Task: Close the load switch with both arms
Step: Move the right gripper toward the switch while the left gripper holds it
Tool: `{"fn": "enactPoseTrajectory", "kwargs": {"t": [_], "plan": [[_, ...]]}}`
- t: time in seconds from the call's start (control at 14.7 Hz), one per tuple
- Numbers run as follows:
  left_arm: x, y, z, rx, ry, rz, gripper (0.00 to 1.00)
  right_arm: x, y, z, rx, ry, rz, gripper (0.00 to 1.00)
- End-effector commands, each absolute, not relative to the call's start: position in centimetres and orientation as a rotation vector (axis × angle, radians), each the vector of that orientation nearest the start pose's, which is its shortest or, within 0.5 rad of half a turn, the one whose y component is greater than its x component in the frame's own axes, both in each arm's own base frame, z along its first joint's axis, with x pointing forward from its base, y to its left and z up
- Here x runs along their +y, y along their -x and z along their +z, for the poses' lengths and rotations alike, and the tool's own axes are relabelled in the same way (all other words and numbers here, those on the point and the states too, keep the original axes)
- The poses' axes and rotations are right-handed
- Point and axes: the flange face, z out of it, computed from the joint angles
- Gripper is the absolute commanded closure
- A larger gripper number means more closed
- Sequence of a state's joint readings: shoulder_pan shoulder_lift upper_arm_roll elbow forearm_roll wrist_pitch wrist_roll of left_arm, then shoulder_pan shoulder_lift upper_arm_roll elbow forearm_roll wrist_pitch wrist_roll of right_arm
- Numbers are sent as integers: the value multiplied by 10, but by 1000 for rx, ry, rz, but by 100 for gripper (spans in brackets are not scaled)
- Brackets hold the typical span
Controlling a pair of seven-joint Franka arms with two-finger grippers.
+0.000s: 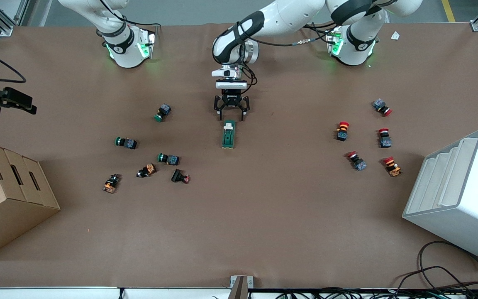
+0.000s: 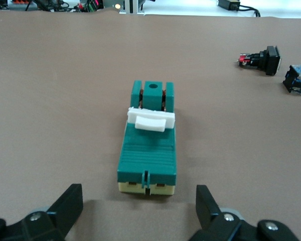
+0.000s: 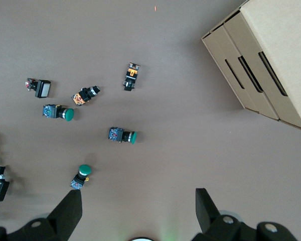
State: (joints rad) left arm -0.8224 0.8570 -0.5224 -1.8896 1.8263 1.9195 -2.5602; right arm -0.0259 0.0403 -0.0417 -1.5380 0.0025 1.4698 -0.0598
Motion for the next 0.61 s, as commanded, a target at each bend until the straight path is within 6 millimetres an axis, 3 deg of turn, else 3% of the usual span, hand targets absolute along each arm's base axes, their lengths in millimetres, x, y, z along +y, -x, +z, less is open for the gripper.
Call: {"fn": "enactPoseTrajectory", "kwargs": {"t": [0.0, 0.54], "plan": [[-569, -203, 67, 40, 2765, -1590, 1, -19, -553, 613, 154, 3124, 163, 0], [-567, -199, 61, 47, 2753, -1591, 1, 80, -567, 587, 556, 3045, 174, 0]]}}
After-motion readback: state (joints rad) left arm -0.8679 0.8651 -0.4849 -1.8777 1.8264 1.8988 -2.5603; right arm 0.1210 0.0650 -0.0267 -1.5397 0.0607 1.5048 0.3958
